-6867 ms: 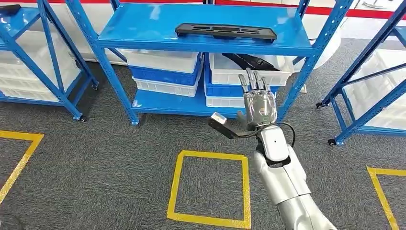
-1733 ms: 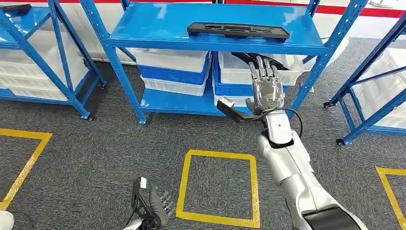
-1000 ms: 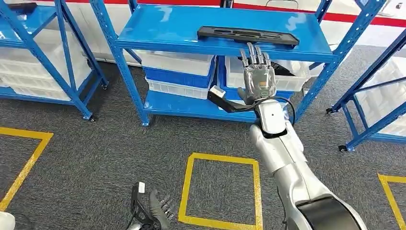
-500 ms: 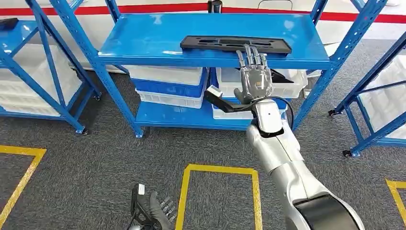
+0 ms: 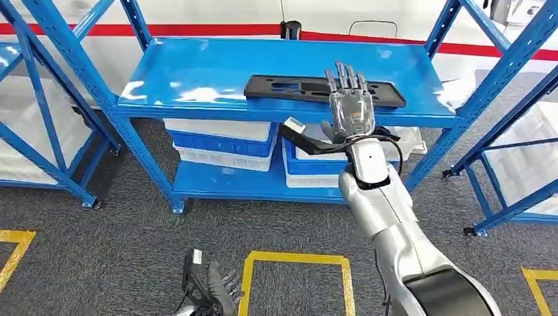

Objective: Take the parts from the cabinet and place them on the table.

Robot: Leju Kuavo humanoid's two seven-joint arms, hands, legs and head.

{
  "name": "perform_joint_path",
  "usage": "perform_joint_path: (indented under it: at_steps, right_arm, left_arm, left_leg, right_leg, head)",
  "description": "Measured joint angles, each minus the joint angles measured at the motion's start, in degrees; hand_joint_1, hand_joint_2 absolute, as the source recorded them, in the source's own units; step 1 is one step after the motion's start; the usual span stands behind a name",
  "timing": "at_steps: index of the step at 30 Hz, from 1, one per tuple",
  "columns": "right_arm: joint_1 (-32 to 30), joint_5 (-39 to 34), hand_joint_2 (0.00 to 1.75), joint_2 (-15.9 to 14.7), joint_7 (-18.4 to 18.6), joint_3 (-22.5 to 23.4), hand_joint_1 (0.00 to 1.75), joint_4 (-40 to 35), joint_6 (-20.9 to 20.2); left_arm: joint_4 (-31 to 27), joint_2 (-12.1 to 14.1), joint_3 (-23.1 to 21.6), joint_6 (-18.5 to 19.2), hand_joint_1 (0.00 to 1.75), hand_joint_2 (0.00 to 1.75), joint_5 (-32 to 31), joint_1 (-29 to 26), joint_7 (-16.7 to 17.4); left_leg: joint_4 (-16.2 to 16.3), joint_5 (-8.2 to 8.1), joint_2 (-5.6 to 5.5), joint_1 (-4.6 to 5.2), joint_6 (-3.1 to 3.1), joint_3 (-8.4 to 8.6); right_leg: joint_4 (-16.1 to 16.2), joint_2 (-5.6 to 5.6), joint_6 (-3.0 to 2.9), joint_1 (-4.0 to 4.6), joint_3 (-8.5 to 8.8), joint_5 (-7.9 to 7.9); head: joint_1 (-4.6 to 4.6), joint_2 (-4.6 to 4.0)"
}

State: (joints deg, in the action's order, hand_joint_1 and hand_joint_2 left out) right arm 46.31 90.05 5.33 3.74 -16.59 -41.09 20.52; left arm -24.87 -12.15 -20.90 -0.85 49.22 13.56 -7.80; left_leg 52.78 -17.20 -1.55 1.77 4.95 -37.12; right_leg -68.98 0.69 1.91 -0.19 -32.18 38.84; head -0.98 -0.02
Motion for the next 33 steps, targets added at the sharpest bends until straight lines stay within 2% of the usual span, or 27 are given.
perform_joint_path:
  at_steps: [2,3,4,5,6,7,8,9,10,12,13,14,15,16,17,18,19,20,22,24,25,27,28,29,30,31,33]
  right_arm:
    - [0.0,0.0,1.75,-0.1,0.0,0.0,0.0,-0.1,0.0]
    - [-0.1,0.0,1.75,-0.2,0.0,0.0,0.0,-0.1,0.0]
    - [-0.4,0.0,1.75,-0.4,0.0,0.0,0.0,0.0,0.0]
    - [-0.6,0.0,1.75,-0.3,0.0,0.0,0.0,0.0,0.1]
    - [-0.8,0.0,1.75,-0.4,0.0,0.0,0.0,0.0,0.1]
    - [-0.8,0.0,1.75,-0.4,0.0,0.0,0.0,-0.1,0.1]
    - [-0.7,0.0,1.75,-0.4,0.1,0.0,0.0,-0.2,0.1]
    - [-0.7,0.0,1.75,-0.4,0.2,0.0,0.0,-0.4,0.1]
    - [-0.7,0.0,1.75,-0.3,0.2,0.0,0.0,-0.6,0.1]
    - [-0.9,0.0,1.75,-0.5,0.4,0.0,0.0,-0.7,0.1]
    - [-1.1,0.0,1.75,-0.5,0.4,0.0,0.0,-0.7,0.1]
    - [-1.4,0.0,1.75,-0.6,0.5,0.0,0.0,-0.7,0.1]
    - [-1.7,0.0,1.75,-0.7,0.6,0.0,0.0,-0.8,0.1]
    - [-1.9,0.0,1.75,-0.8,0.7,0.1,0.0,-1.0,0.1]
    - [-1.9,0.0,1.75,-0.9,0.7,0.1,0.0,-1.2,0.1]
    - [-1.8,0.0,1.75,-1.0,0.7,0.2,0.0,-1.4,0.1]
    - [-1.6,0.0,1.75,-1.0,0.7,0.2,0.0,-1.4,0.1]
    - [-1.5,0.0,1.75,-1.1,0.7,0.3,0.0,-1.4,0.0]
    - [-1.7,0.0,1.75,-1.4,0.7,0.5,0.0,-1.6,0.1]
    - [-1.8,0.0,1.75,-1.4,0.7,0.5,0.0,-2.0,0.1]
    - [-1.7,0.0,1.75,-1.6,0.7,0.6,0.0,-2.1,0.2]
    - [-2.3,0.0,1.75,-1.9,0.7,0.6,0.0,-2.1,0.2]
    - [-3.1,0.0,1.75,-2.1,0.7,0.6,0.0,-1.9,0.2]
    - [-3.8,0.0,1.75,-2.3,0.7,0.6,0.0,-1.9,0.2]
    - [-4.2,0.0,1.75,-2.4,0.7,0.6,0.0,-1.9,0.2]
    - [-4.4,0.0,1.75,-2.6,0.7,0.6,0.0,-1.9,0.2]
    - [-4.3,0.0,1.75,-2.6,0.7,0.6,0.0,-1.9,0.2]
  left_arm:
    - [0.0,0.0,0.0,0.0,0.0,0.0,0.0,0.0,0.0]
    - [0.0,-0.1,0.0,0.0,0.0,0.0,0.0,0.0,0.0]
    - [0.1,-0.1,0.0,0.0,0.0,0.0,0.0,0.0,0.0]
    - [0.2,-0.1,0.0,0.0,0.0,0.0,0.0,-0.1,0.1]
    - [0.2,-0.1,0.0,0.0,0.0,0.0,0.0,-0.2,0.1]
    - [0.2,-0.1,0.0,-0.1,0.0,0.0,0.0,-0.2,0.2]
    - [0.2,-0.1,0.0,-0.2,0.0,0.0,0.1,-0.1,0.3]
    - [0.2,0.0,0.0,-0.2,0.0,0.0,0.1,-0.1,0.4]
    - [0.2,-0.1,-0.1,-0.2,0.0,0.0,0.1,0.0,0.5]
    - [0.2,-0.1,-0.3,-0.2,0.0,0.0,0.2,0.1,0.6]
    - [0.2,-0.1,-0.4,-0.3,0.0,0.0,0.2,0.1,0.6]
    - [0.2,-0.1,-0.6,-0.4,0.0,0.0,0.2,0.1,0.6]
    - [0.2,-0.1,-0.7,-0.6,0.0,0.0,0.2,0.1,0.7]
    - [0.2,-0.1,-0.8,-0.6,0.0,0.0,0.2,0.1,0.7]
    - [0.2,-0.1,-1.0,-0.6,0.0,0.0,0.1,0.2,0.5]
    - [0.2,-0.1,-1.1,-0.6,0.0,0.0,0.0,0.3,0.5]
    - [0.2,-0.1,-1.3,-0.6,0.0,0.0,0.0,0.5,0.4]
    - [0.2,-0.2,-1.4,-0.4,0.0,0.0,-0.1,0.7,0.3]
    - [0.2,-0.2,-1.5,0.2,0.0,0.0,-0.1,0.8,0.0]
    - [0.2,-0.2,-1.6,0.4,0.0,0.0,-0.1,0.8,-0.2]
    - [0.2,-0.2,-1.6,0.5,0.0,0.0,-0.1,0.8,-0.3]
    - [0.3,-0.2,-1.6,0.5,0.0,0.0,-0.1,0.8,-0.4]
    - [0.3,-0.2,-1.7,0.5,0.0,0.0,-0.1,0.7,-0.4]
    - [0.4,-0.2,-1.7,0.5,0.0,0.0,-0.1,0.5,-0.4]
    - [0.5,-0.2,-1.8,0.5,0.0,0.0,-0.1,0.3,-0.4]
    - [0.5,-0.2,-1.8,0.5,0.0,0.0,-0.1,0.2,-0.4]
    - [0.5,-0.2,-1.9,0.5,0.0,0.0,-0.1,0.3,-0.4]
  left_leg:
    - [1.0,-1.06,-0.27,-0.03,-0.29,0.25]
    - [1.5,-1.53,-0.35,-0.02,-0.47,0.11]
    - [2.2,-1.98,-0.63,0.41,-0.87,-0.04]
    - [2.5,-2.12,-0.7,0.33,-1.05,-0.28]
    - [2.5,-2.16,-0.7,0.28,-1.14,-0.32]
    - [2.4,-2.16,-0.67,0.27,-1.17,-0.37]
    - [2.7,-2.38,-0.81,0.51,-1.34,-0.42]
    - [3.4,-3.26,-0.48,0.49,-1.9,-1.1]
    - [6.3,-4.85,0.09,0.22,-2.61,-2.26]
    - [16.2,-8.56,1.04,-0.84,-3.6,-7.22]
    - [20.2,-9.65,1.35,-1.23,-3.94,-9.69]
    - [22.0,-9.44,1.45,-1.58,-4.14,-11.12]
    - [20.7,-7.77,1.45,-1.93,-4.31,-10.94]
    - [16.8,-5.02,1.48,-2.15,-4.37,-9.24]
    - [11.1,-1.76,1.52,-2.27,-4.29,-6.53]
    - [5.6,0.6,1.6,-2.32,-4.1,-4.03]
    - [5.8,-0.96,1.5,-2.0,-4.14,-2.56]
    - [5.0,-1.14,1.32,-1.77,-3.91,-2.5]
    - [4.8,-3.16,1.32,-1.56,-3.09,-2.36]
    - [3.7,-3.52,1.08,-2.05,-2.46,-1.32]
    - [3.5,-3.82,0.99,-1.84,-2.01,-0.85]
    - [3.5,-4.57,0.98,-1.73,-1.16,-0.13]
    - [3.5,-4.99,0.82,-1.59,-1.01,0.26]
    - [3.5,-5.33,0.47,-1.47,-0.91,0.66]
    - [3.5,-5.68,0.24,-1.3,-0.9,1.1]
    - [3.5,-6.07,0.0,-1.11,-0.91,1.58]
    - [3.5,-6.92,-0.14,-0.85,-1.09,2.8]
  right_leg:
    - [9.5,-0.03,1.52,-0.19,1.24,-6.95]
    - [13.8,-0.1,1.65,-0.24,1.59,-10.17]
    - [13.8,-0.26,0.95,-0.18,1.63,-11.61]
    - [13.8,-0.26,0.27,-0.18,2.04,-11.71]
    - [13.7,-0.27,-0.08,-0.12,1.93,-11.64]
    - [13.7,-0.27,-0.13,-0.12,1.91,-11.64]
    - [14.1,-0.26,-0.51,-0.86,2.17,-11.86]
    - [14.2,-0.29,-0.61,-1.1,2.67,-11.84]
    - [14.2,-0.41,-1.21,-1.38,3.03,-11.58]
    - [14.2,-0.39,-1.88,-1.35,3.5,-11.17]
    - [14.2,-0.39,-1.95,-1.35,3.65,-10.91]
    - [14.2,-0.37,-1.86,-1.38,3.88,-10.64]
    - [14.2,-0.32,-1.74,-1.42,4.31,-10.28]
    - [14.2,-0.28,-1.55,-1.5,4.93,-9.78]
    - [14.2,-0.23,-1.34,-1.57,5.72,-9.21]
    - [14.2,-0.23,-1.05,-1.59,6.48,-8.54]
    - [14.5,-0.3,-0.75,-1.22,6.29,-8.26]
    - [14.4,-0.29,-0.36,-0.76,6.23,-8.1]
    - [14.7,-0.41,0.47,-0.96,6.06,-7.52]
    - [14.6,-0.7,1.18,-0.8,6.45,-6.54]
    - [12.1,-0.7,0.96,-0.73,5.41,-5.69]
    - [2.1,-0.67,0.03,-0.71,-0.23,-2.06]
    - [-2.5,-0.64,-0.01,-0.59,-3.29,-1.07]
    - [-5.1,-0.63,0.25,-0.54,-5.58,-1.22]
    - [-4.5,-0.63,0.74,-0.54,-6.5,-2.72]
    - [-1.6,-0.63,1.32,-0.52,-6.27,-5.38]
    - [9.2,-0.68,2.06,-0.51,-3.79,-12.63]
  head:
    - [0.02,0.0]
    - [0.02,0.0]
    - [-0.06,0.0]
    - [-0.04,0.0]
    - [-0.2,0.0]
    - [-0.04,0.0]
    - [-0.22,0.0]
    - [0.07,0.0]
    - [-0.7,0.0]
    - [-0.79,0.0]
    - [-0.81,0.0]
    - [-0.85,0.0]
    - [-0.81,0.0]
    - [-0.83,0.0]
    - [-0.81,0.0]
    - [-0.85,0.0]
    - [-0.61,0.0]
    - [-0.74,0.0]
    - [-1.07,0.0]
    - [-0.94,0.0]
    - [-0.85,0.0]
    - [-0.85,0.0]
    - [-0.76,0.0]
    - [-0.77,0.0]
    - [-0.77,0.0]
    - [-0.74,0.0]
    - [-0.77,0.0]
